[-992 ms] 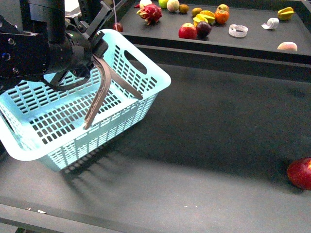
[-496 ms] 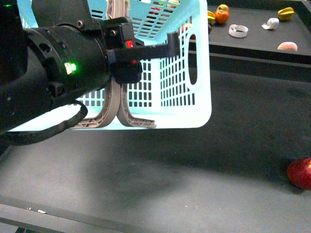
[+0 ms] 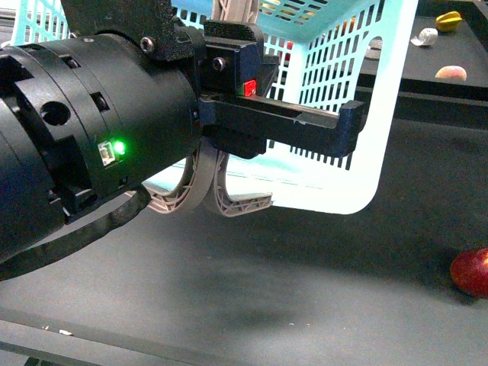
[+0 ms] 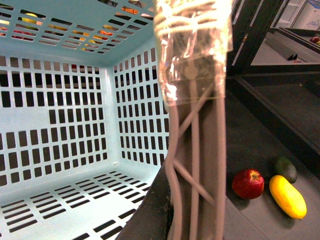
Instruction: Pick mango with right arm and hold basket with left
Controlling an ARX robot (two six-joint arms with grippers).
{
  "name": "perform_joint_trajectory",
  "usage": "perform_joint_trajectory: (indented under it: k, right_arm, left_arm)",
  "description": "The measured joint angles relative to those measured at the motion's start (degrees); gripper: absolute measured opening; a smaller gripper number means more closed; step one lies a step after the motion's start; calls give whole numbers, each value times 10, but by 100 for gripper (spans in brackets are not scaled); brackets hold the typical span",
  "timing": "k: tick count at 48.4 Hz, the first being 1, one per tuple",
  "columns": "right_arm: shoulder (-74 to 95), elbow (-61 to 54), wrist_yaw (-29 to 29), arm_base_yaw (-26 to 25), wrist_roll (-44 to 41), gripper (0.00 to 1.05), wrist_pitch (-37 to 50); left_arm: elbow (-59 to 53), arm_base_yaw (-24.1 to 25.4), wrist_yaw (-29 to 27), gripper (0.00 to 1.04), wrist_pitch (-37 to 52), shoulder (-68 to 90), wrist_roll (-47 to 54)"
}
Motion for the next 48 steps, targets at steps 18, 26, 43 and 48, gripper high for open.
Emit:
perform_joint_trajectory:
  k: [18, 26, 43, 48]
  right_arm:
    - [0, 0, 0, 0, 0, 96, 0]
    - [0, 0, 0, 0, 0, 96, 0]
    - [0, 0, 0, 0, 0, 96, 0]
    - [0, 0, 0, 0, 0, 96, 0]
  left_arm:
    - [-9, 1, 35, 6, 15, 1, 12]
    - [-12, -3, 45, 6, 20, 3, 12]
    - [-13, -8, 32, 6, 26, 12, -19]
    - [-11, -14, 23, 6, 10, 17, -20]
